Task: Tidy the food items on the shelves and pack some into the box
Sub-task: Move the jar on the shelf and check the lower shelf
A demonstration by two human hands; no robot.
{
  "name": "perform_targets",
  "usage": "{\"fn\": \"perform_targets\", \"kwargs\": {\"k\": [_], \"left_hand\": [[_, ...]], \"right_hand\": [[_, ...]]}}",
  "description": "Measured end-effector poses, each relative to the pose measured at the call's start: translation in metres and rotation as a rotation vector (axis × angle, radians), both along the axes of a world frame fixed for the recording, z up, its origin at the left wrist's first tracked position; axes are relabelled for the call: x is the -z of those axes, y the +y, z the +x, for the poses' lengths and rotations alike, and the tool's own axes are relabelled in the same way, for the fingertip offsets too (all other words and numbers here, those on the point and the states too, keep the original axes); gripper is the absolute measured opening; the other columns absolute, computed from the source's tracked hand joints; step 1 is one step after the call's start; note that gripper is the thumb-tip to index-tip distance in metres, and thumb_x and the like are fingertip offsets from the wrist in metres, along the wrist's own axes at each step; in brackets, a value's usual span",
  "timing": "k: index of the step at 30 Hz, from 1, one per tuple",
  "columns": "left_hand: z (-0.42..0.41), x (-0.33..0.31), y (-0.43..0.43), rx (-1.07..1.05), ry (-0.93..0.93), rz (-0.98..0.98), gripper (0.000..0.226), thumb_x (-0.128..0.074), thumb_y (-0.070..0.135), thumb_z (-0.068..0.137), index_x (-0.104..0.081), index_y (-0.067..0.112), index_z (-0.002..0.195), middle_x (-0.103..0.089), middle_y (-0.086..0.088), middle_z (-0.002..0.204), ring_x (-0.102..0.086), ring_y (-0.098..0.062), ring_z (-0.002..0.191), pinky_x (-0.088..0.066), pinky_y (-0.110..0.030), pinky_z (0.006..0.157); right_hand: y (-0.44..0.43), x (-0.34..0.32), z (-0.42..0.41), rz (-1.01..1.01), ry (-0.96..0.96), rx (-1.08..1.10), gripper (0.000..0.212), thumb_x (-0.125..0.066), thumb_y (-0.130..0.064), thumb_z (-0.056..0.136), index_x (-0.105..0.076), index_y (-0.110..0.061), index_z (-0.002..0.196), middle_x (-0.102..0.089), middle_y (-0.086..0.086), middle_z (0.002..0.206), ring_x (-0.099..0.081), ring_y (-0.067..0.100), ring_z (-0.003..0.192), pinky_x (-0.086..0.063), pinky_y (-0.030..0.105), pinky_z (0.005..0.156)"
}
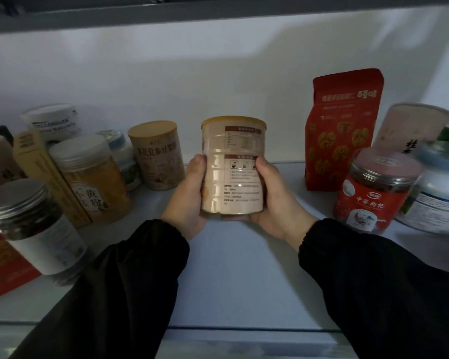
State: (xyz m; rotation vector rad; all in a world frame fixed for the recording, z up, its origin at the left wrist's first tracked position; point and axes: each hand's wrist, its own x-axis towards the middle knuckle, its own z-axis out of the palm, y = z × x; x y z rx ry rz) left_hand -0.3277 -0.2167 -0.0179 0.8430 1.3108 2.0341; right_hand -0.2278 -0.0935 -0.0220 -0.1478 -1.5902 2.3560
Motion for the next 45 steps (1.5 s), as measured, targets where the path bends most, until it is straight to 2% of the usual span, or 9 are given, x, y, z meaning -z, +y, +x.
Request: {"fn": "perform_targets", "kwargs": {"k": [4, 14, 19, 23, 26, 33, 38, 43, 45], "left_hand": [[-0.005, 0.000, 0.003, -0.095, 0.018, -0.061, 0.055, -0.034, 0.051, 0.104, -0.063, 0.014, 0.132, -0.073, -0.011, 0.127, -0.068, -0.025, 0.122, -0.054, -0.047, 0.102], [-0.010, 0.003, 0.008, -0.164, 0.116, -0.132, 0.045, -0.027, 0.038, 0.113, -0.063, 0.023, 0.135, -0.075, -0.003, 0.125, -0.068, -0.019, 0.121, -0.051, -0.047, 0.107], [-0.013, 0.006, 0.006, -0.112, 0.113, -0.093, 0.063, -0.046, 0.058, 0.100, -0.056, 0.014, 0.144, -0.070, -0.011, 0.134, -0.065, -0.026, 0.127, -0.047, -0.052, 0.112], [-0.017, 0.009, 0.007, -0.156, 0.086, -0.058, 0.064, -0.049, 0.057, 0.097, -0.059, 0.011, 0.140, -0.070, -0.013, 0.132, -0.066, -0.029, 0.126, -0.048, -0.055, 0.110], [-0.017, 0.008, 0.009, -0.139, 0.037, -0.046, 0.068, -0.050, 0.062, 0.097, -0.060, 0.009, 0.138, -0.071, -0.014, 0.130, -0.067, -0.028, 0.124, -0.051, -0.051, 0.105], [-0.019, 0.010, 0.015, -0.088, 0.000, -0.067, 0.070, -0.042, 0.058, 0.097, -0.051, 0.008, 0.146, -0.066, -0.016, 0.138, -0.064, -0.029, 0.129, -0.053, -0.050, 0.105], [-0.017, 0.009, 0.012, -0.032, 0.010, -0.057, 0.066, -0.041, 0.056, 0.101, -0.051, 0.009, 0.147, -0.066, -0.014, 0.139, -0.063, -0.027, 0.130, -0.053, -0.048, 0.103], [-0.014, 0.010, 0.007, -0.123, 0.093, -0.024, 0.106, -0.081, 0.072, 0.070, -0.047, 0.010, 0.148, -0.065, -0.012, 0.140, -0.062, -0.030, 0.131, -0.048, -0.054, 0.110], [-0.016, 0.009, 0.006, -0.134, 0.048, -0.022, 0.105, -0.077, 0.076, 0.072, -0.047, 0.009, 0.148, -0.065, -0.015, 0.140, -0.062, -0.033, 0.131, -0.046, -0.059, 0.111]], "right_hand": [[0.001, -0.001, -0.003, 0.033, 0.072, 0.096, 0.071, -0.055, -0.053, 0.088, -0.049, -0.015, 0.148, -0.072, 0.007, 0.129, -0.071, 0.023, 0.117, -0.062, 0.040, 0.085], [0.006, 0.005, -0.008, 0.221, 0.085, 0.246, 0.054, -0.066, -0.049, 0.091, -0.055, -0.027, 0.139, -0.072, 0.002, 0.130, -0.068, 0.022, 0.122, -0.050, 0.056, 0.109], [0.002, 0.004, -0.008, 0.195, 0.063, 0.233, 0.075, -0.076, -0.046, 0.082, -0.046, -0.024, 0.147, -0.073, 0.002, 0.128, -0.070, 0.021, 0.120, -0.052, 0.054, 0.107], [-0.001, -0.004, -0.007, 0.139, 0.051, 0.196, 0.050, -0.055, -0.044, 0.103, -0.052, -0.017, 0.145, -0.072, 0.006, 0.130, -0.069, 0.022, 0.122, -0.056, 0.044, 0.103], [-0.001, -0.008, -0.004, -0.037, 0.016, 0.111, 0.056, -0.033, -0.053, 0.106, -0.064, -0.017, 0.136, -0.073, 0.010, 0.129, -0.069, 0.026, 0.121, -0.055, 0.046, 0.103], [0.001, -0.004, -0.009, -0.046, 0.051, 0.145, 0.055, -0.030, -0.052, 0.108, -0.066, -0.018, 0.130, -0.075, 0.010, 0.124, -0.071, 0.025, 0.117, -0.057, 0.043, 0.101], [0.004, -0.002, -0.010, 0.031, 0.082, 0.159, 0.058, -0.037, -0.054, 0.105, -0.062, -0.013, 0.139, -0.071, 0.013, 0.131, -0.067, 0.028, 0.124, -0.051, 0.050, 0.109], [0.005, 0.005, -0.014, 0.134, 0.100, 0.192, 0.087, -0.079, -0.061, 0.079, -0.053, -0.007, 0.142, -0.071, 0.014, 0.131, -0.067, 0.031, 0.123, -0.052, 0.052, 0.106], [0.008, 0.002, -0.014, 0.114, 0.114, 0.159, 0.063, -0.070, -0.053, 0.089, -0.060, -0.008, 0.133, -0.074, 0.010, 0.123, -0.070, 0.026, 0.117, -0.055, 0.047, 0.101]]}}
